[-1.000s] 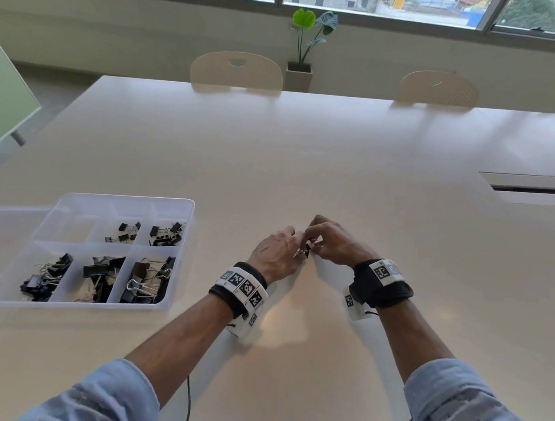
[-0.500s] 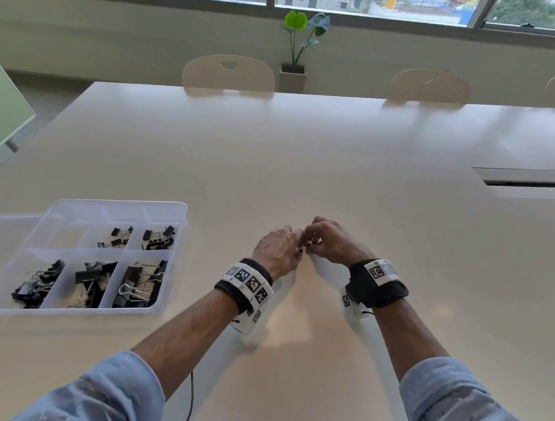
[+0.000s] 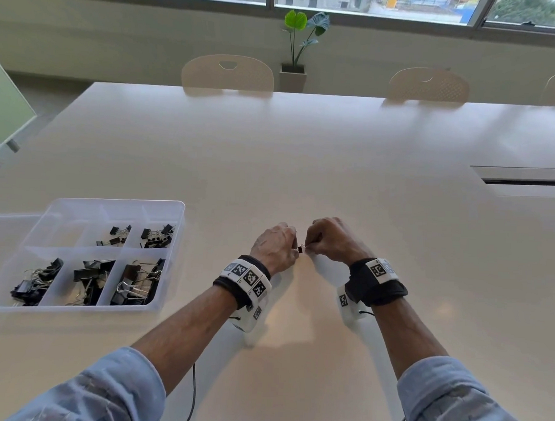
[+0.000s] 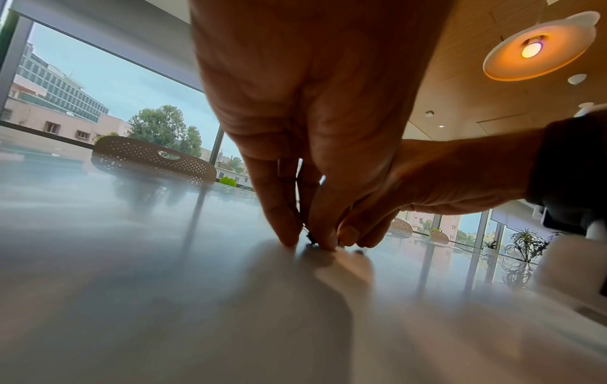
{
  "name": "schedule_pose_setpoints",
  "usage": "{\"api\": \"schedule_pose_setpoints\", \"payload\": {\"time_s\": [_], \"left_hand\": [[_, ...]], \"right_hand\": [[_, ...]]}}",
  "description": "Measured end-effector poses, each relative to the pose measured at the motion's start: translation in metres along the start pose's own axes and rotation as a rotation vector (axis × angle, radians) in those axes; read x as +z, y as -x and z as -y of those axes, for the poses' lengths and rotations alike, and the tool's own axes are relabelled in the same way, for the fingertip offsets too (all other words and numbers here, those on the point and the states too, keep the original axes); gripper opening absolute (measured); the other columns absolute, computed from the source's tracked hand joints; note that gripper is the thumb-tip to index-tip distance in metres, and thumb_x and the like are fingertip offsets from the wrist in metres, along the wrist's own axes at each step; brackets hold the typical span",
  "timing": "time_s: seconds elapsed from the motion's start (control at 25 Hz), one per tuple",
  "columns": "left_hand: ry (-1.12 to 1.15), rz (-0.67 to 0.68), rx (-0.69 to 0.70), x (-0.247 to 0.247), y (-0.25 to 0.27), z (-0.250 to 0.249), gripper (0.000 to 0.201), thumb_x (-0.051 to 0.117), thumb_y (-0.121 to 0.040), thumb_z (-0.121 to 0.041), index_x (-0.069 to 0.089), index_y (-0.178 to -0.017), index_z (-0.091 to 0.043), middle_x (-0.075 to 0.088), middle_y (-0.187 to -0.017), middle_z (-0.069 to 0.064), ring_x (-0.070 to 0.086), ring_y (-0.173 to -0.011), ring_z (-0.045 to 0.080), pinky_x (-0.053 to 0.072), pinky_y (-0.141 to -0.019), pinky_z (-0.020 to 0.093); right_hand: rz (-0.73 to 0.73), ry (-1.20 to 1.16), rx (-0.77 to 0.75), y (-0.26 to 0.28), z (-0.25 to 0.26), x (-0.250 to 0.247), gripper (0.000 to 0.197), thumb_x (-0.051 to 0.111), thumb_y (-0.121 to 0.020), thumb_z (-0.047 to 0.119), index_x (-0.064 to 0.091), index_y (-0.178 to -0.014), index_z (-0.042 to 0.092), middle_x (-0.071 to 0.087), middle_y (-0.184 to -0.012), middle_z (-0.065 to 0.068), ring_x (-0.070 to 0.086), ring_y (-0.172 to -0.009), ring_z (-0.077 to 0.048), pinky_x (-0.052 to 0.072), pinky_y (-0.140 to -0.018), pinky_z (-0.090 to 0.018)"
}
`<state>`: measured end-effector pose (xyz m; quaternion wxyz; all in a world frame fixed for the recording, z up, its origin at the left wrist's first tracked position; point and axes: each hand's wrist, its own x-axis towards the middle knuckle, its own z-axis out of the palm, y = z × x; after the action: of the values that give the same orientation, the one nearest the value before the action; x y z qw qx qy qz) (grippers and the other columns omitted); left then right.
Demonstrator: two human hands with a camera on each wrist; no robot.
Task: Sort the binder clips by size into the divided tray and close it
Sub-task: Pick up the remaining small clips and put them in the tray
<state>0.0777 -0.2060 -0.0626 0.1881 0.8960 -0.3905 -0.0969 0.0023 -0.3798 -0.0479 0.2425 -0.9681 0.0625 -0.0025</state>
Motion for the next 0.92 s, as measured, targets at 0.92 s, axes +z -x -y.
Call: {"api": "schedule_pose_setpoints", "payload": {"time_s": [0.92], "left_hand": [[-0.069, 0.118, 0.208, -0.0059, 0.0027, -0.0061, 0.023, 0.065, -0.092, -0.017, 0.071, -0.111, -0.028, 0.063, -0.104, 0.001, 0.068, -0.087, 0.027, 0.055, -0.073, 0.037]], "right_hand": [[0.018, -0.011, 0.116, 0.0077, 0.0012, -0.0036, 0.006, 0.081, -0.079, 0.017, 0.079, -0.081, 0.022, 0.070, -0.085, 0.004, 0.065, -0.081, -0.017, 0.052, -0.070, -0.031]]}}
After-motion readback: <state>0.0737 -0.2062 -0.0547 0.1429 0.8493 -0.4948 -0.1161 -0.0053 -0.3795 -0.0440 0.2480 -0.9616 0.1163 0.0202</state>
